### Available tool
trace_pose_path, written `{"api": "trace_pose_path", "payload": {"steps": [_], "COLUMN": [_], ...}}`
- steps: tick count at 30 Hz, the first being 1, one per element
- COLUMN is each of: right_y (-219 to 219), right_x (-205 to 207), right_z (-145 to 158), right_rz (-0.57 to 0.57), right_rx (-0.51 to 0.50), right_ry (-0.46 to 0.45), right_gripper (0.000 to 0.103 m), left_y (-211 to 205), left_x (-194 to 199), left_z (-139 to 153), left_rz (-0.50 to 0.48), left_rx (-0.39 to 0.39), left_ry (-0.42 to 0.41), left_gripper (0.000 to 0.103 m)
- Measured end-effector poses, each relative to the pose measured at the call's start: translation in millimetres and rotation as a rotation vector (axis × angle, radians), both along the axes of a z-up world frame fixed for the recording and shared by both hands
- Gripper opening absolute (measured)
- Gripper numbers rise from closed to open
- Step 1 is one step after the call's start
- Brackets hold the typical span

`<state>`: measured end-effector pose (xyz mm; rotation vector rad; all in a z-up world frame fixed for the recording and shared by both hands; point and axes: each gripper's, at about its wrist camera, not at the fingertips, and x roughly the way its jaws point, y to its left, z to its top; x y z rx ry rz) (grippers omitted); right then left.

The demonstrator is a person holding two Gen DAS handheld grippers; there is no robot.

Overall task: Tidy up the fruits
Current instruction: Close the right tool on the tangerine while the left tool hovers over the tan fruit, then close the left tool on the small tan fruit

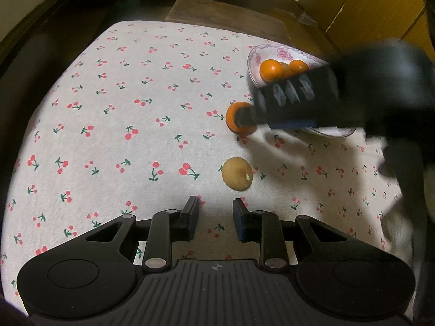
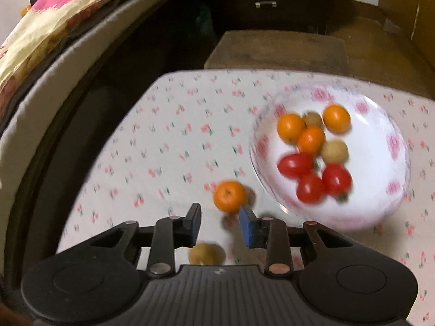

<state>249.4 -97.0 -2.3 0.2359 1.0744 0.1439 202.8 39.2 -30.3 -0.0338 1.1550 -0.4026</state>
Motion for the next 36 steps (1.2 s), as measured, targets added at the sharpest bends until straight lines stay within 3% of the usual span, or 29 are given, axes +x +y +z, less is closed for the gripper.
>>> {"api": "trace_pose_path", "payload": {"steps": [7,16,25,36], "right_y": [11.0,25.7,32.1,-7.2], "right_x": [23.2,35.9,26.1,-17.5], "right_z": [-9.8,-31.3,-27.2,20.6], "right_rz": [-0.063,0.006,0.109,0.130], "right_rx": [-0.095,-0.124,-0.132,-0.029], "right_ry": [0.062,0.101,0.053,-0.068], "right_gripper": [0.033,0.036,0.035,0.034], "left_y": [2.1,5.6,-1.0,-13.1], "left_x": [3.7,3.5,-0.5,-2.2], "left_z": [-1.6,-1.1,-0.5,3.1], "left_rz": [0.000,0.001,-0.011,-0.003], "left_rx": [-0.010,-0.015,0.006,0.044], "left_ry": [0.003,0.005,-0.010,-0.017], "left_gripper": [0.036,0.037,0.040,0.039]}}
